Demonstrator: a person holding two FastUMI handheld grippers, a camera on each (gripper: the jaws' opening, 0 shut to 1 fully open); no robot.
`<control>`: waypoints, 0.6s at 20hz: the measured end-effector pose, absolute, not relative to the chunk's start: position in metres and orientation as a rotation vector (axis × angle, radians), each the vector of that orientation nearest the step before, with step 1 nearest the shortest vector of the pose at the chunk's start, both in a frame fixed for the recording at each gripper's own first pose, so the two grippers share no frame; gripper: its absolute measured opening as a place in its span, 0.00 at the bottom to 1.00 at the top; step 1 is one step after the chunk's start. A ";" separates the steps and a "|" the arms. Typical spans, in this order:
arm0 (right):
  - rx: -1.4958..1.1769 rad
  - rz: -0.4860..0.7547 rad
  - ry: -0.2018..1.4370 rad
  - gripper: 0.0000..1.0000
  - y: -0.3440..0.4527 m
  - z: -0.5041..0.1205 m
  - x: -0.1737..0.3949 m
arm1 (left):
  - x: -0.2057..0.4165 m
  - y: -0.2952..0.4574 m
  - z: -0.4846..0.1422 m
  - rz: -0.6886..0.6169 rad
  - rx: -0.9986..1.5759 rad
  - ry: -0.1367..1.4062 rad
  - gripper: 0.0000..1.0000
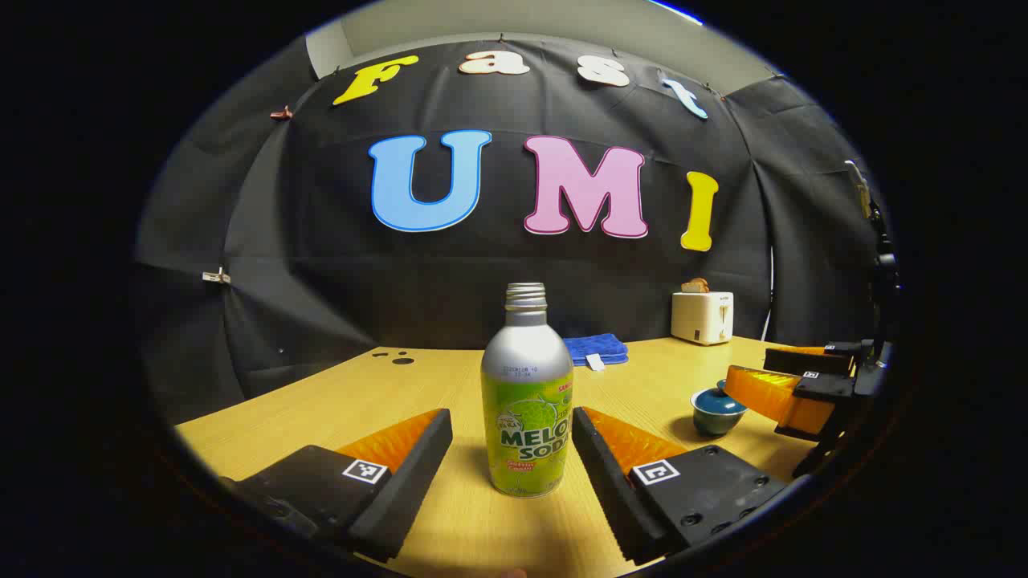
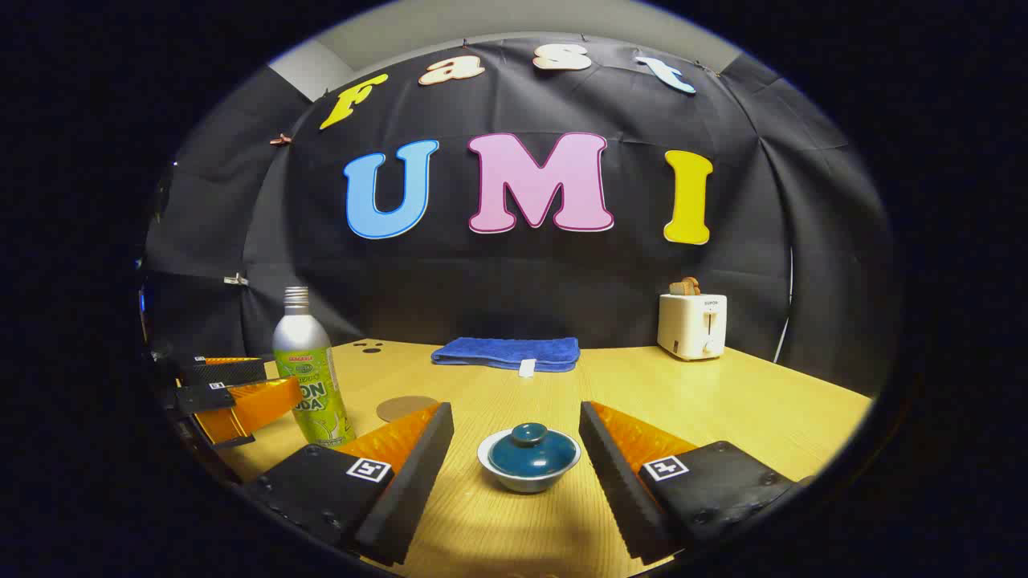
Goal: Open the teacup lid with one hand, grasp the water bottle and pour water into the teacup with the other hand; after pouring, place the water bottle on the coaster and then close the teacup lid.
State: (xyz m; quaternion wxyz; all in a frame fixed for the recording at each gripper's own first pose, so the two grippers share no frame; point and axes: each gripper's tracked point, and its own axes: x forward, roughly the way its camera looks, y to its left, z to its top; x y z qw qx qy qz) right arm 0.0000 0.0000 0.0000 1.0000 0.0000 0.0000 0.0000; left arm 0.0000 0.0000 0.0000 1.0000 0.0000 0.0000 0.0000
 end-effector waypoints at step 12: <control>-0.002 -0.009 -0.001 0.98 -0.001 0.001 0.003 | 0.002 -0.003 0.000 0.000 0.000 -0.003 0.95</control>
